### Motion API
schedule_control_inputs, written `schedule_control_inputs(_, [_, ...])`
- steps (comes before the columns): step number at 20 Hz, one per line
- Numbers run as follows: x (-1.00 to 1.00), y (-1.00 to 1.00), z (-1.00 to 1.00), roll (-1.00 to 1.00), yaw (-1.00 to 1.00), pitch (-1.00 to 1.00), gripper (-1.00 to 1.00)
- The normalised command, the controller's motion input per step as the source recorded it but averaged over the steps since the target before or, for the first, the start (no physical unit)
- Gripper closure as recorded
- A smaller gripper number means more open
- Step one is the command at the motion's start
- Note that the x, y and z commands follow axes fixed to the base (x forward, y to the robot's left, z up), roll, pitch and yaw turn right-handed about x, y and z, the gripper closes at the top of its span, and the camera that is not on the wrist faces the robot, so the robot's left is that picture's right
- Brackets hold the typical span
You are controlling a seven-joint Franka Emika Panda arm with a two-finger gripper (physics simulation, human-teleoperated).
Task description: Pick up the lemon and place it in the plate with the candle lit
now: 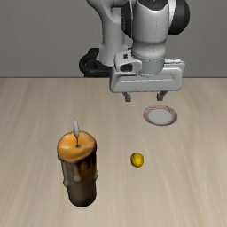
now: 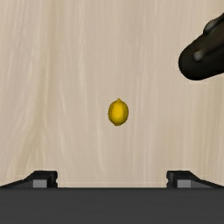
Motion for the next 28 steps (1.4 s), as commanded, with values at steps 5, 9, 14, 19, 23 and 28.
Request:
schedule_control_inputs(5, [0.80, -0.20, 0.00, 0.00, 0.00, 0.00, -1.00])
schedule_control_inputs(9, [0.00, 0.00, -1.00, 0.00, 0.00, 0.00, -1.00])
schedule_control_inputs(14, [0.00, 0.00, -1.00, 0.00, 0.00, 0.00, -1.00])
schedule_control_inputs(19, [0.00, 0.00, -1.00, 0.00, 0.00, 0.00, -1.00])
schedule_control_inputs(23, [-0.25, -0.25, -0.50, 0.00, 0.00, 0.00, -1.00])
schedule_control_inputs(28, [-0.20, 0.20, -0.60, 0.00, 0.00, 0.00, -1.00])
